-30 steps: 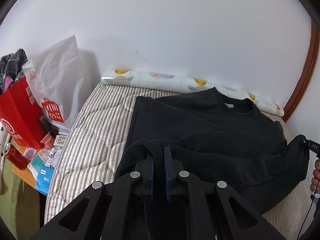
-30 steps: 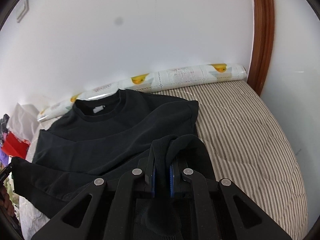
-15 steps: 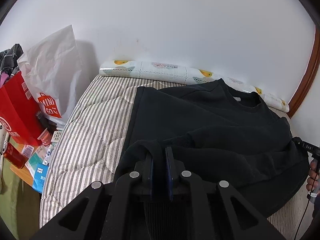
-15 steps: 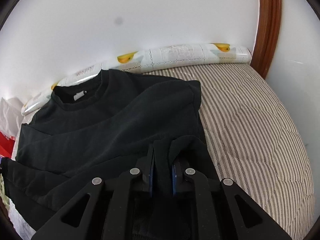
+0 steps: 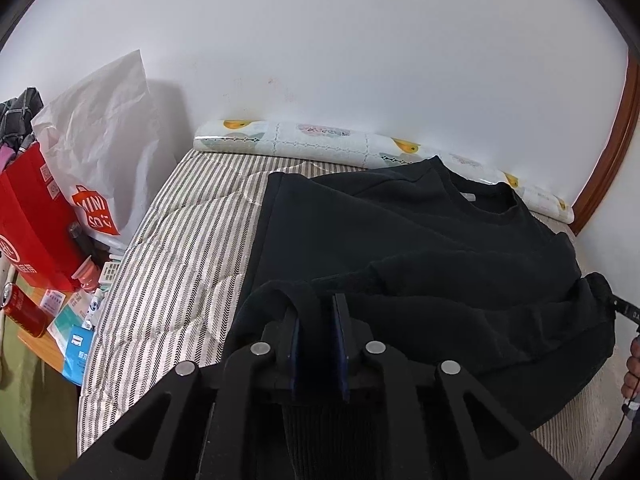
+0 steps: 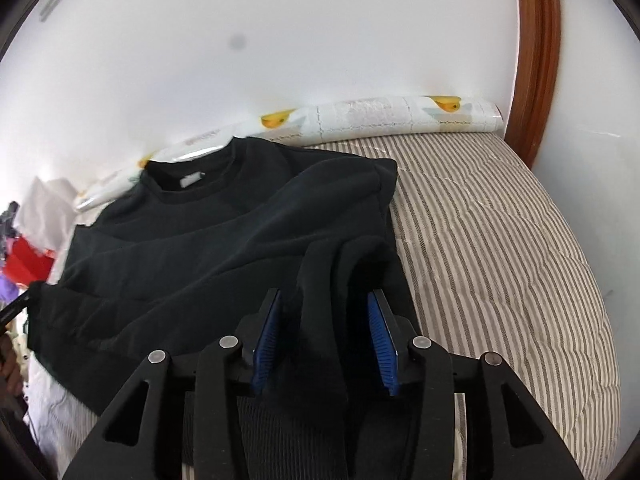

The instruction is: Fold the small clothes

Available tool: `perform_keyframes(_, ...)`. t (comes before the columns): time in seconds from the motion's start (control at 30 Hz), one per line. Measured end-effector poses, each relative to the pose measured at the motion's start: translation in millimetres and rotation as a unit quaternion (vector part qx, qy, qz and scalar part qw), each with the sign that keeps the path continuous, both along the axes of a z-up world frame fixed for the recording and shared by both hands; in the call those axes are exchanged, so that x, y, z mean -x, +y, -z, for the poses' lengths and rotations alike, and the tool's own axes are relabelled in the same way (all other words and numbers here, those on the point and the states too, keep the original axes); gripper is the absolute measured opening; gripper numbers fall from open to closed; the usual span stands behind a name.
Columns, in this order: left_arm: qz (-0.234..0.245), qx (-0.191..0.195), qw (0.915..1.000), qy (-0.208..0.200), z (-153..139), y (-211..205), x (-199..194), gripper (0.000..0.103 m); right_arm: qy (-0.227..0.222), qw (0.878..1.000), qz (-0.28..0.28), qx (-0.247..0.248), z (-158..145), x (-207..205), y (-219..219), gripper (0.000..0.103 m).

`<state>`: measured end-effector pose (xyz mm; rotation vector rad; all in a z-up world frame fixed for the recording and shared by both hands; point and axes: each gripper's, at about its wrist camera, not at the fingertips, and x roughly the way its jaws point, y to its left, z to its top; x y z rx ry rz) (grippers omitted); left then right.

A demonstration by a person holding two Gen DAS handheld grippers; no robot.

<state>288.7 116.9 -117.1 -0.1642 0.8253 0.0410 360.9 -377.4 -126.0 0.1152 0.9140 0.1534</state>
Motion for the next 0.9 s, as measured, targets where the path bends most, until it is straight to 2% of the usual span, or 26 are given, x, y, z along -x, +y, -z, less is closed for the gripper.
perform_keyframes(0.23, 0.009, -0.001, 0.9999, -0.007, -11.0, -6.3, 7.3, 0.021, -0.021, 0.999, 0.025, -0.029, -7.0, 24.9, -28.2, 0.046)
perform_keyframes(0.37, 0.013, -0.005, 0.9997, -0.018, -20.3, -9.9, 16.8, 0.033, -0.029, 0.998, 0.042, -0.033, -8.7, 35.2, -39.8, 0.046)
perform_keyframes(0.5, 0.01, -0.014, 0.9996, -0.023, -26.0, -11.6, 24.6, 0.035, -0.03, 0.997, 0.056, -0.032, -10.8, 42.4, -51.2, 0.046)
perform_keyframes(0.67, -0.004, -0.011, 0.9998, -0.018, -29.2, -2.5, 38.6, 0.038, -0.013, 0.998, 0.068, 0.002, -4.8, 48.6, -55.5, 0.046)
perform_keyframes(0.77, -0.014, -0.009, 0.9997, -0.02, -27.9, 7.4, 51.5, 0.053, 0.018, 0.996, 0.082, 0.04, 7.7, 49.4, -55.5, 0.046)
perform_keyframes(0.9, -0.033, -0.006, 0.9994, -0.007, -18.4, 24.6, 68.7, 0.054, 0.029, 0.996, 0.077, 0.038, 18.0, 58.3, -57.1, 0.046)
